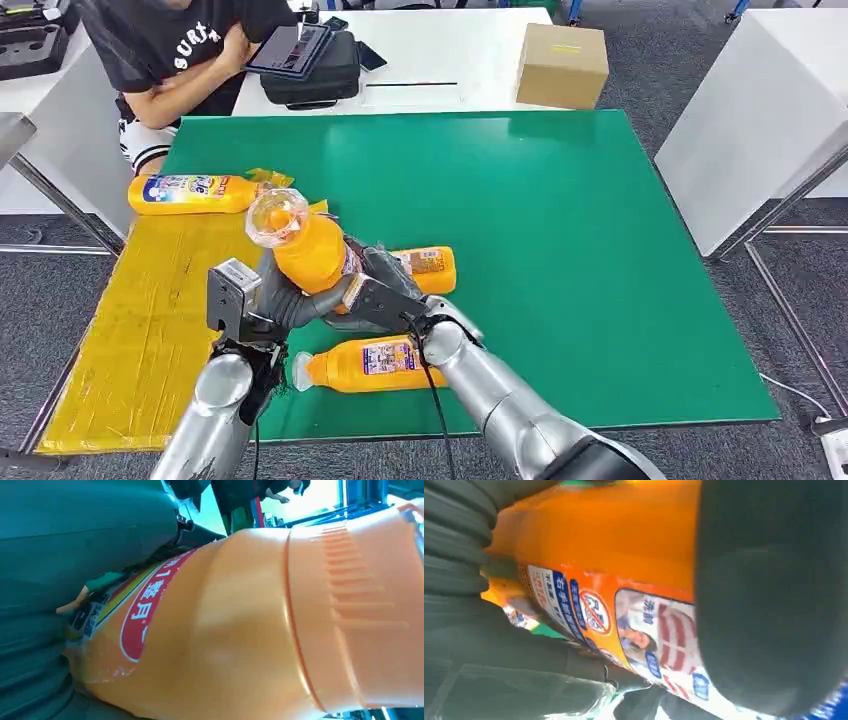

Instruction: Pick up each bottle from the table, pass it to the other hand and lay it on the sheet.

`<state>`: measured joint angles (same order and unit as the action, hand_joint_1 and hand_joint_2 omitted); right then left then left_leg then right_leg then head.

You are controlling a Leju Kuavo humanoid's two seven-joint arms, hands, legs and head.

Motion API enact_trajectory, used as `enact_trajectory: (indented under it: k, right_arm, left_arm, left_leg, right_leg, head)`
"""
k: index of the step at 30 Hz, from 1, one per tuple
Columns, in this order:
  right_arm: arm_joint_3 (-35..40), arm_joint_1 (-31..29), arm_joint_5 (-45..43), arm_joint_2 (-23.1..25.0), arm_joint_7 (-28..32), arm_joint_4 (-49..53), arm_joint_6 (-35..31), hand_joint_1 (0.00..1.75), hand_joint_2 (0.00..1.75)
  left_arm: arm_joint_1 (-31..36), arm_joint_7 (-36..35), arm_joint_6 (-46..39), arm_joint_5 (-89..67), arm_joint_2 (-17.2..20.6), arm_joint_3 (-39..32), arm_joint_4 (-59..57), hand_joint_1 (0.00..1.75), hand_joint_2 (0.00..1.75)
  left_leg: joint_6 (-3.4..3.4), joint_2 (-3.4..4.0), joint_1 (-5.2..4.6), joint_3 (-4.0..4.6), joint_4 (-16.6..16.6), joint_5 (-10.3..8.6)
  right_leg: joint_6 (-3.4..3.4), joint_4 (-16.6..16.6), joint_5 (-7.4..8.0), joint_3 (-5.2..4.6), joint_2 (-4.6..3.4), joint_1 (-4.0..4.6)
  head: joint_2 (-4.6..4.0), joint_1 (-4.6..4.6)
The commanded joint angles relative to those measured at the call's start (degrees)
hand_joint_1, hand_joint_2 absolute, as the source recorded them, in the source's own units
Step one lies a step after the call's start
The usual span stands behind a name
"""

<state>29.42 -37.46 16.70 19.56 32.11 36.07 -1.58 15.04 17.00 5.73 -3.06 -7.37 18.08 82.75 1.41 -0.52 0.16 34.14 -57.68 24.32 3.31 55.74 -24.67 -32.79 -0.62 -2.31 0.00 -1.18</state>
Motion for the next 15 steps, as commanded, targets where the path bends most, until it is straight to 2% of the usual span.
enact_trajectory:
  k: [1, 9, 15]
  right_arm:
    - [0.9, -0.8, 0.6, -1.8, -1.1, 2.7, -1.0, 0.0, 1.75]
    - [1.3, -0.3, 1.5, -2.3, -1.3, 4.4, -2.4, 0.0, 1.75]
    - [1.1, 3.6, 1.7, -5.9, -4.2, 17.3, -4.2, 0.0, 1.75]
  left_arm:
    - [2.3, -0.3, -0.1, 0.1, 1.0, -1.3, -1.7, 1.75, 1.75]
    - [1.7, -0.7, -0.4, -0.4, 0.5, -2.0, -0.9, 1.75, 1.75]
    - [0.6, -1.6, -0.6, -2.0, 0.6, -4.2, 1.6, 1.75, 1.75]
  left_leg:
    - [-0.06, -0.05, 0.04, -0.04, 0.0, 0.01]
    - [-0.07, -0.04, 0.07, -0.05, 0.0, 0.03]
    - [-0.05, -0.07, 0.04, -0.02, 0.0, 0.02]
  right_leg:
    - [-0.18, 0.0, -0.03, 0.09, 0.12, 0.06]
    - [-0.23, 0.0, -0.03, 0.11, 0.13, 0.1]
    - [-0.17, 0.0, -0.03, 0.08, 0.13, 0.06]
  head:
    - [0.0, -0.02]
    - [0.0, -0.02]
    - [0.0, -0.02]
